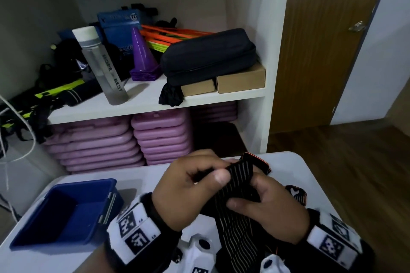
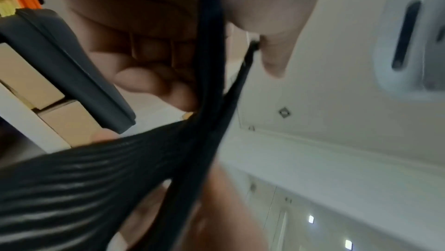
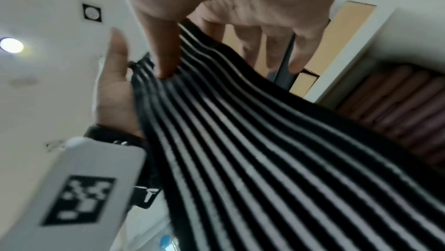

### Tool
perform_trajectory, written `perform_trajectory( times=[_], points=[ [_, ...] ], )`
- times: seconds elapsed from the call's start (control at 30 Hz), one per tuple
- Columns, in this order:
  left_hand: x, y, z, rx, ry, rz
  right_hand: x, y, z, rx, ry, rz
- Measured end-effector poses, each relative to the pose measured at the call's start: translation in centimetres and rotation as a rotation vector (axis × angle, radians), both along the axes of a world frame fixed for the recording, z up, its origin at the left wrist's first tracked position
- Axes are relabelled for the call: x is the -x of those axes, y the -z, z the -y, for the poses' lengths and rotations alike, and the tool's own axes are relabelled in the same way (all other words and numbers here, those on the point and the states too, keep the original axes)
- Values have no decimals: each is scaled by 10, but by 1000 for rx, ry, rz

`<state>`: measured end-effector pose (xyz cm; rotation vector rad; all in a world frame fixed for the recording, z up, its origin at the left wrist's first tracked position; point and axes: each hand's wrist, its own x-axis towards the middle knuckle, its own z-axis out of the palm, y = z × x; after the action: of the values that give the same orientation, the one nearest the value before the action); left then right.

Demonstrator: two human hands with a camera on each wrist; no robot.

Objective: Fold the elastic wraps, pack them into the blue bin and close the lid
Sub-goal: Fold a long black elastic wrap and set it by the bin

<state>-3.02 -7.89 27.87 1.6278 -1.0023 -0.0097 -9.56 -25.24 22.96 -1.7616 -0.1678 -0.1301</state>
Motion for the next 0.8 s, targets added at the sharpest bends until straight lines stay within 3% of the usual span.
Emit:
perform_trajectory(
  times=[0.13, 0.27, 0.33, 0.4, 0.47, 0.57, 0.67, 0.8],
  points=[
    [-5, -16, -12, 143, 42, -267, -7, 6, 1, -156, -98, -55],
    [-11, -20, -24, -12, -192, -202, -18, 19, 3, -362, -137, -200],
    [-12, -13, -32, -38, -215, -202, -19, 23, 7, -316, -77, -234],
    [-13, -2, -43, -86, -267, -106, -23, 27, 13, -218, 1, -148],
    [-17, 19, -55, -188, -404, 26, -22, 20, 15, -93, 89, -51],
    [-18, 51, -63, -217, -576, 19, -21, -2, 20, 4, 111, 10],
    [-12, 87, -59, -193, -624, -274, -21, -27, 21, 129, 67, 52],
    [0, 133, -40, -47, -504, -765, -31, -57, 4, 29, -9, 27]
  ],
)
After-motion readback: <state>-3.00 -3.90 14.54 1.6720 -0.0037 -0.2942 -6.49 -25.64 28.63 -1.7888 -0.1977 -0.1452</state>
